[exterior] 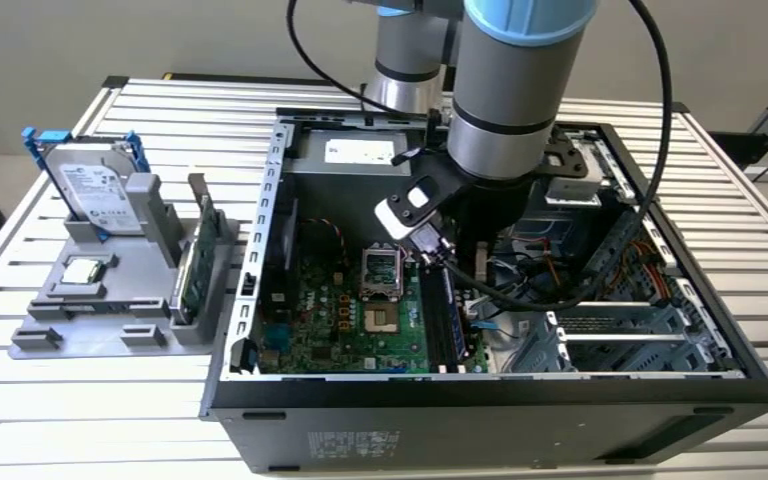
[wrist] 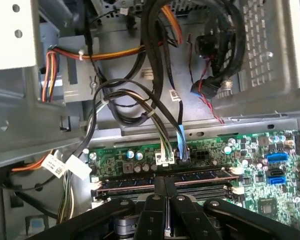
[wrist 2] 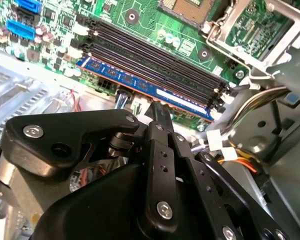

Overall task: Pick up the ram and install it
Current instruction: 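Press down the ram until it locks into place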

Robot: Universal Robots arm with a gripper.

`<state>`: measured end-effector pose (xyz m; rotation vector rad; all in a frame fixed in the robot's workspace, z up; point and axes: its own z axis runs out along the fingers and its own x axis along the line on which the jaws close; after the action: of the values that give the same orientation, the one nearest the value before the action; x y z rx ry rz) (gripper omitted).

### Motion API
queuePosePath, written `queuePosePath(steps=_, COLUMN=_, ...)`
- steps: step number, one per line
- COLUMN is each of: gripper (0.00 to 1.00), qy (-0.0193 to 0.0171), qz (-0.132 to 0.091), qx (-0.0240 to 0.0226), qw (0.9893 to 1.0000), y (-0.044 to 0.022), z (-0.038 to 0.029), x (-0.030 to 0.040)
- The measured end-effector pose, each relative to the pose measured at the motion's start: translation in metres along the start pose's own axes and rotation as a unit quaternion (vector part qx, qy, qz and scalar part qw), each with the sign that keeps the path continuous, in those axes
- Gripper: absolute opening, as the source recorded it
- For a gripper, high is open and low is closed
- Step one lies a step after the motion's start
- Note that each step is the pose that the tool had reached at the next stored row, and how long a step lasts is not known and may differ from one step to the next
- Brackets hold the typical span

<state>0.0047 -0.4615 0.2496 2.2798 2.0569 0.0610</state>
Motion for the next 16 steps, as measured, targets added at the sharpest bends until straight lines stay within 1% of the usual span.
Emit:
queuePosePath(steps=6, gripper=0.0, qy=0.0015, qz=-0.031, qx=0.0037, qw=0.9995, y=-0.0006, z=0.0008, x=0.0)
queuePosePath(steps=10, gripper=0.0, qy=0.0015, qz=-0.033, qx=0.004, qw=0.9995, y=-0.0006, z=0.0013, x=0.0001)
queuePosePath(steps=16, gripper=0.0, qy=0.0003, qz=-0.033, qx=0.0057, qw=0.9994, y=-0.0014, z=0.0109, x=0.0009)
